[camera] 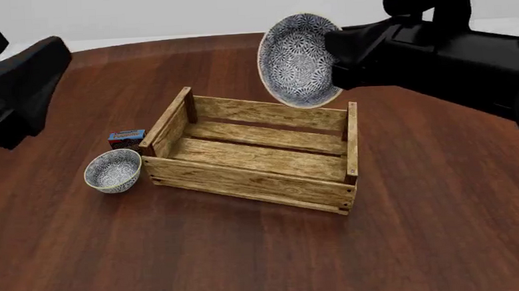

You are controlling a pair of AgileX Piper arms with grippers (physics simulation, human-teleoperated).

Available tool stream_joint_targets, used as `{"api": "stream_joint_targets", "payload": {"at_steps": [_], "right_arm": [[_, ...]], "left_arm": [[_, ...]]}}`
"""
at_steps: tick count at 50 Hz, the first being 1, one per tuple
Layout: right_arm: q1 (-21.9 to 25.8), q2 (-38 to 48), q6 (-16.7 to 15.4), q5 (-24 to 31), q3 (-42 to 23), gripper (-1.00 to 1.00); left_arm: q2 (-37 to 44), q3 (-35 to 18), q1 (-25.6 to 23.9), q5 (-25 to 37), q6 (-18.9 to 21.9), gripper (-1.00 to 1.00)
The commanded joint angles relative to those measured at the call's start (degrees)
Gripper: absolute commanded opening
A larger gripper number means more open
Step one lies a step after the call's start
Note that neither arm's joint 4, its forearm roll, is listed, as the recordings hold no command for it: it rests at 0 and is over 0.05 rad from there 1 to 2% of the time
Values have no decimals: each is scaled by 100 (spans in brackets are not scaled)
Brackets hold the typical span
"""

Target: Stack the right bowl on the left bowl and place them in the tray.

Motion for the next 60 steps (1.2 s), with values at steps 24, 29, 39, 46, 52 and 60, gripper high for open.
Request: {"api": "stream_joint_targets", "payload": {"at_steps": [24, 29, 39, 46, 52, 60], "right_arm": [[268, 411, 55, -157, -78, -100], [312, 485, 98, -169, -91, -100], [395, 517, 163, -158, -93, -100], [428, 528, 186, -152, -92, -100], [483, 522, 200, -143, -82, -100], [524, 593, 189, -164, -91, -100]], "left_arm": [[1920, -859, -1262, -587, -80, 100], [2104, -946, -1305, -636, -129, 100], [2527, -1107, -1411, -785, -193, 100], [2770, -1206, -1473, -863, -220, 100], [2989, -1247, -1538, -957, -286, 100], [3284, -1257, -1646, -1096, -367, 100]]}}
